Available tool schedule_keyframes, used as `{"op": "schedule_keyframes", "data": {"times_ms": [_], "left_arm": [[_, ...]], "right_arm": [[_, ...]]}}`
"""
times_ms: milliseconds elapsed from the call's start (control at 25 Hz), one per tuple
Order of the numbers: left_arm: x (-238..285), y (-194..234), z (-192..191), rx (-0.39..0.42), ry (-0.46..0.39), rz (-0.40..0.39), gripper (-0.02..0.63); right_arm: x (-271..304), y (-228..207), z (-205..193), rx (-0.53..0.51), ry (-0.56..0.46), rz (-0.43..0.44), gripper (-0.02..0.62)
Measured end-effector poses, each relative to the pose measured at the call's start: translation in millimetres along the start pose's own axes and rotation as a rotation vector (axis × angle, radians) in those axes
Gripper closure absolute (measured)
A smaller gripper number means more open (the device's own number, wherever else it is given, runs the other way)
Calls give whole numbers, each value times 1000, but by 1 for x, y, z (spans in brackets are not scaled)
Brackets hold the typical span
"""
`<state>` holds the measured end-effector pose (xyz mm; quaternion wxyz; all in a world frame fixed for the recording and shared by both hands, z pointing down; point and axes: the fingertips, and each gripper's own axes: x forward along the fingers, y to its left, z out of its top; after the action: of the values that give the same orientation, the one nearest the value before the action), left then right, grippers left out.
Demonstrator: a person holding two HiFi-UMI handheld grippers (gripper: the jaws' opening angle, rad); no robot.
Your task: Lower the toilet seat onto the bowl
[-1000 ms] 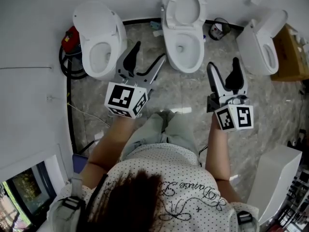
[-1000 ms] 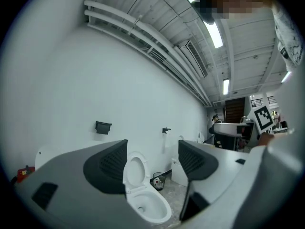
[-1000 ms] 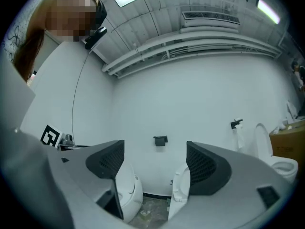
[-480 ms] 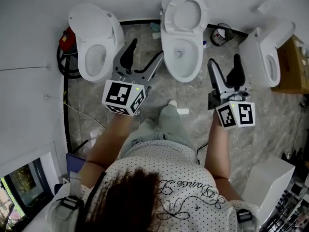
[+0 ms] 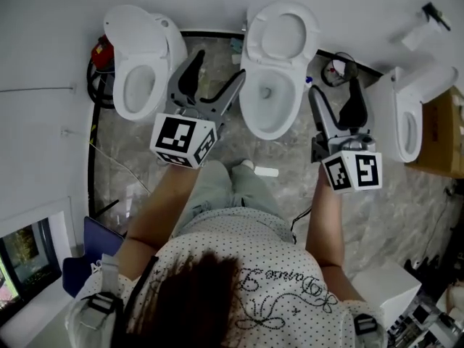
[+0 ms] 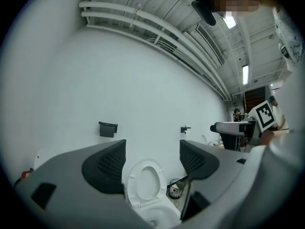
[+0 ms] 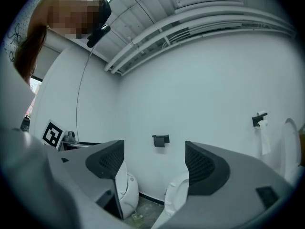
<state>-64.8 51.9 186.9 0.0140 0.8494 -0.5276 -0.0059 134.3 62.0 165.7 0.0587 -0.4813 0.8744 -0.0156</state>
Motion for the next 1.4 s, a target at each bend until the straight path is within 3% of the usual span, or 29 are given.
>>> {"op": "schedule_keyframes", "data": {"times_ms": [360, 800, 1080, 1400], "left_arm": [[54, 31, -7, -5, 18, 1, 268], [173, 110, 3, -7, -2, -141, 268], [234, 162, -5, -10, 16, -199, 268], [270, 182, -25, -48, 64, -183, 268]], "right_arm": [[54, -31, -11, 7, 21, -4, 195], [171, -70, -5, -42, 9, -119, 195], [234, -89, -18, -19, 16, -191, 195], [263, -120, -37, 7, 64, -212, 195]]}}
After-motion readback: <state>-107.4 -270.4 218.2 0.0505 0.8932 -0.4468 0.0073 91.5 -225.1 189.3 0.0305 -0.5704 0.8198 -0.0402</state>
